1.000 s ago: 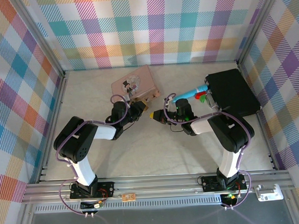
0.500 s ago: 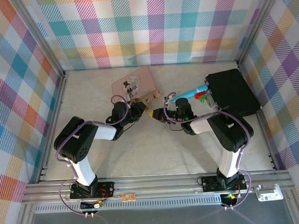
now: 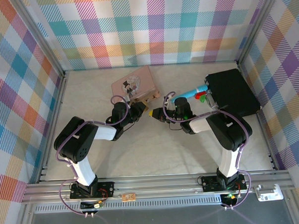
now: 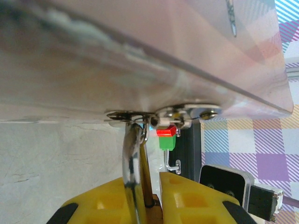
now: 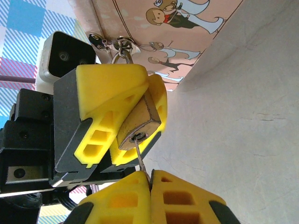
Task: Unlock a padlock with a key
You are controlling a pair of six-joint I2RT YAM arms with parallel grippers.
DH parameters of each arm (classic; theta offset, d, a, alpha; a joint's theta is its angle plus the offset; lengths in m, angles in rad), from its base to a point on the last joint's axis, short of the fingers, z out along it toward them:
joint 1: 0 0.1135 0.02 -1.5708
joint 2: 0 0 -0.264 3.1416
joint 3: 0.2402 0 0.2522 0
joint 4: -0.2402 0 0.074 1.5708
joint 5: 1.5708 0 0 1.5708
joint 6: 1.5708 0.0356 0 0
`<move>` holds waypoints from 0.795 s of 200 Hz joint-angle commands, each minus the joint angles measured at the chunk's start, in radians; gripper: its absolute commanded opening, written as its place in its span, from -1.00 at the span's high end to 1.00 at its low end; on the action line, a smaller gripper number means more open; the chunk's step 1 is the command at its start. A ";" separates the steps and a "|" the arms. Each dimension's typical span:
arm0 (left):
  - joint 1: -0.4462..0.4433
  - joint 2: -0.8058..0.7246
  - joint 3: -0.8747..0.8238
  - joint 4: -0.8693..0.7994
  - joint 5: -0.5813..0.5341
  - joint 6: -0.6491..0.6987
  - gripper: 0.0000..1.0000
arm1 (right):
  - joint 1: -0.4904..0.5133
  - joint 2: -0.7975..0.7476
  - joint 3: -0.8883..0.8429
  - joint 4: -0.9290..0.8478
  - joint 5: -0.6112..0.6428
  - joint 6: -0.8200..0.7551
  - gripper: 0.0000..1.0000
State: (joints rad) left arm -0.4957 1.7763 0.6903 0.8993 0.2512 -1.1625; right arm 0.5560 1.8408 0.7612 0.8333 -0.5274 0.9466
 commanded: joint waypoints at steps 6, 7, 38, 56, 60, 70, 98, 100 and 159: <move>-0.030 -0.058 -0.012 0.093 0.053 0.011 1.00 | 0.002 0.005 0.046 0.023 0.017 0.004 1.00; -0.031 -0.058 -0.011 0.092 0.053 0.011 1.00 | 0.002 0.004 0.047 0.023 0.018 0.005 1.00; -0.036 -0.058 -0.024 0.103 0.079 0.030 1.00 | -0.023 -0.015 0.055 0.013 -0.004 0.073 1.00; -0.040 -0.060 -0.036 0.108 0.092 0.053 1.00 | -0.045 -0.017 0.067 0.034 -0.046 0.181 1.00; -0.042 -0.060 -0.039 0.109 0.094 0.058 1.00 | -0.050 -0.015 0.068 0.047 -0.054 0.210 1.00; -0.044 -0.060 -0.047 0.119 0.098 0.064 1.00 | -0.059 -0.007 0.073 0.088 -0.078 0.279 1.00; -0.046 -0.060 -0.069 0.152 0.090 0.056 1.00 | -0.063 0.017 0.077 0.153 -0.100 0.415 1.00; -0.046 -0.059 -0.070 0.152 0.089 0.056 1.00 | -0.063 0.020 0.077 0.158 -0.100 0.424 1.00; -0.056 -0.025 -0.071 0.213 0.055 0.004 1.00 | -0.029 0.035 0.046 0.214 -0.037 0.524 1.00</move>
State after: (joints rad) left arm -0.4999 1.7546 0.6308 1.0031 0.2340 -1.1397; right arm 0.5098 1.8839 0.7876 0.9333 -0.6514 1.4162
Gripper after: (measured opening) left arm 0.144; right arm 0.055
